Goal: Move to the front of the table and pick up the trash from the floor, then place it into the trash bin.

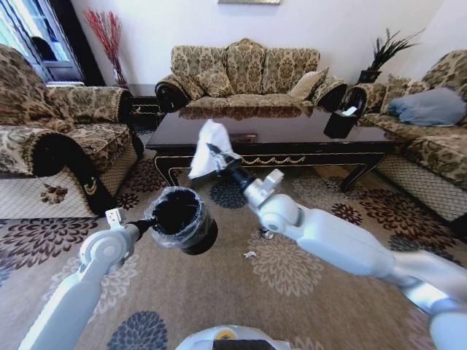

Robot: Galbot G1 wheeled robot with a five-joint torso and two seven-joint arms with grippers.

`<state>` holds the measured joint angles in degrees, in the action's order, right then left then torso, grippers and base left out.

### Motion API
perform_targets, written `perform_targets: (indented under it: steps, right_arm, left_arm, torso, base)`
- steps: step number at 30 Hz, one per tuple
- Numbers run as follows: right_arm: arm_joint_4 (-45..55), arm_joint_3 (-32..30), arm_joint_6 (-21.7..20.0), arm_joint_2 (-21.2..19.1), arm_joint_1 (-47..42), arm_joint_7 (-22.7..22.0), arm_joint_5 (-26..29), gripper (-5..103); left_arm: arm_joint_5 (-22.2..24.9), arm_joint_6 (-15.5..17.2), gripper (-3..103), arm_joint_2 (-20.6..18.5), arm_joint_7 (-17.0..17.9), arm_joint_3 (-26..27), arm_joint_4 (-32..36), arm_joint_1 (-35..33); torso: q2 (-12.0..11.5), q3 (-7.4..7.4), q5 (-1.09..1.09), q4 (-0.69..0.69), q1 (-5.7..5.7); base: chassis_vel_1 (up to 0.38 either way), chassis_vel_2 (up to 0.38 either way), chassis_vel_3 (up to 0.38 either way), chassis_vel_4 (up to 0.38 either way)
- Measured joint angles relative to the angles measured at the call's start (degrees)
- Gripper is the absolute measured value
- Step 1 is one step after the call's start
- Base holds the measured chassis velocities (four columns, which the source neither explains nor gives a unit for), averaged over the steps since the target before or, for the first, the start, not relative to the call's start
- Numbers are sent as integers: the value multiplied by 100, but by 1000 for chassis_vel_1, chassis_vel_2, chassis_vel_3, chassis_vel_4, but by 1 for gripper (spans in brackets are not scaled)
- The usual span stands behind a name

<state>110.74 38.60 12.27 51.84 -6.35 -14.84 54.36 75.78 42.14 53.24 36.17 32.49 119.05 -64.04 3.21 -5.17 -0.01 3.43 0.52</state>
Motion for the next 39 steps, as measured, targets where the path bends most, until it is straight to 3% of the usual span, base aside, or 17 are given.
perform_targets:
  steps: [2, 21, 24, 26, 33, 35, 38, 39]
  right_arm:
    - [-331, 324, 34, 308, 57, 4, -123, 0]
    - [-1330, 682, 252, 701, -395, 121, -1052, -2]
    - [-1297, 802, 235, 751, -406, 122, -1097, 8]
    - [-1289, 848, 226, 773, -409, 121, -1126, 8]
    - [-1160, 1049, 212, 775, -443, 119, -1437, 40]
    - [-1132, 1069, 212, 759, -444, 124, -1472, 40]
    - [-1048, 1093, 226, 689, -444, 208, -1487, 56]
    - [-1038, 1093, 233, 673, -444, 227, -1478, 56]
  left_arm:
    - [49, 0, 2, -33, -1, 12, -133, 130]
    - [239, 0, 2, -250, -11, -108, -437, 647]
    - [248, 0, 2, -269, -16, -103, -458, 662]
    - [250, 0, 2, -276, -17, -93, -459, 662]
    - [250, 0, 2, -313, -34, -14, -471, 622]
    - [247, 0, 2, -314, -37, -8, -474, 616]
    - [228, 0, 2, -312, -59, 7, -474, 585]
    - [225, 0, 2, -311, -62, 8, -474, 581]
  torso:
    - [0, 0, 0, -4, 0]
    - [0, 0, 1, -2, 0]
    - [0, 1, 1, -3, -1]
    - [0, 1, 0, -3, -1]
    - [0, 1, 1, -3, -1]
    - [0, 1, 1, -2, -1]
    - [0, 1, 1, -2, -1]
    - [0, 1, 1, -2, -1]
  base:
    - [0, 0, 0, 0]
    - [0, 0, 0, 0]
    - [0, 0, 0, 0]
    - [0, 0, 0, 0]
    - [0, 0, 0, 0]
    - [0, 0, 0, 0]
    - [0, 0, 0, 0]
    - [0, 0, 0, 0]
